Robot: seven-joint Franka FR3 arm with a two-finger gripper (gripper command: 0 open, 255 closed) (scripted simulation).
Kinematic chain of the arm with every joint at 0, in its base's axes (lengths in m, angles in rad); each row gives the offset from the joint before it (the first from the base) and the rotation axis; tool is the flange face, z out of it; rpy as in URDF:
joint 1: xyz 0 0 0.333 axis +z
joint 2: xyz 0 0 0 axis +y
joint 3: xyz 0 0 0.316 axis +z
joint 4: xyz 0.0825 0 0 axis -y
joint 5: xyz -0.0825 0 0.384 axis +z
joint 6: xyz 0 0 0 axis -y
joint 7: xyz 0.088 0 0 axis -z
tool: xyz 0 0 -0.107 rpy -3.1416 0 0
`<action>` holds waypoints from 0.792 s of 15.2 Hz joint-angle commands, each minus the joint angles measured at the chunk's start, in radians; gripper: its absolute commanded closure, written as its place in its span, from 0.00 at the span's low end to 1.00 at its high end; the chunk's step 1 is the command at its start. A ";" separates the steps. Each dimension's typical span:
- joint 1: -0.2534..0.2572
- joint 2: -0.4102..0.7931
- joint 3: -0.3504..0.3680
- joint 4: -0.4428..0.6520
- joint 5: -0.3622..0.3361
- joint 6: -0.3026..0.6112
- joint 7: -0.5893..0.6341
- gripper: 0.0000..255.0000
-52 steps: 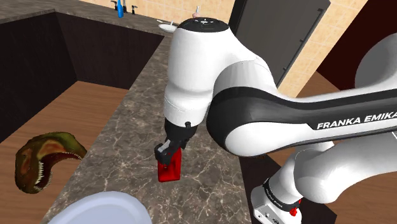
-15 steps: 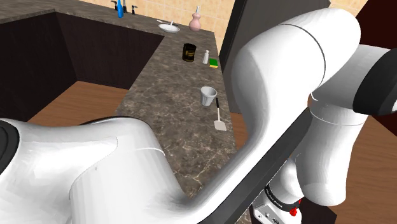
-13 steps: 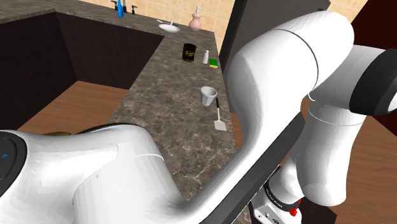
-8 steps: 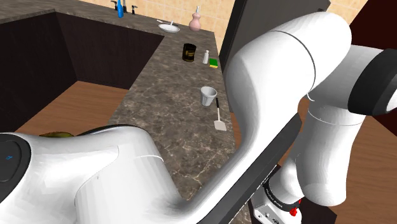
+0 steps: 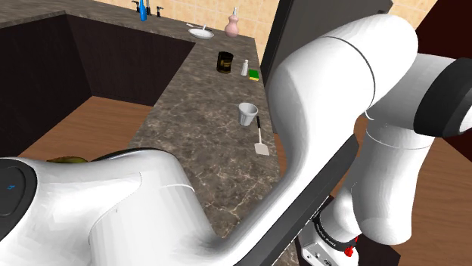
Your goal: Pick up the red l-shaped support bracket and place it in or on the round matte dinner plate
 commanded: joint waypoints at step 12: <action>-0.010 -0.047 0.026 0.074 0.048 -0.104 -0.031 0.00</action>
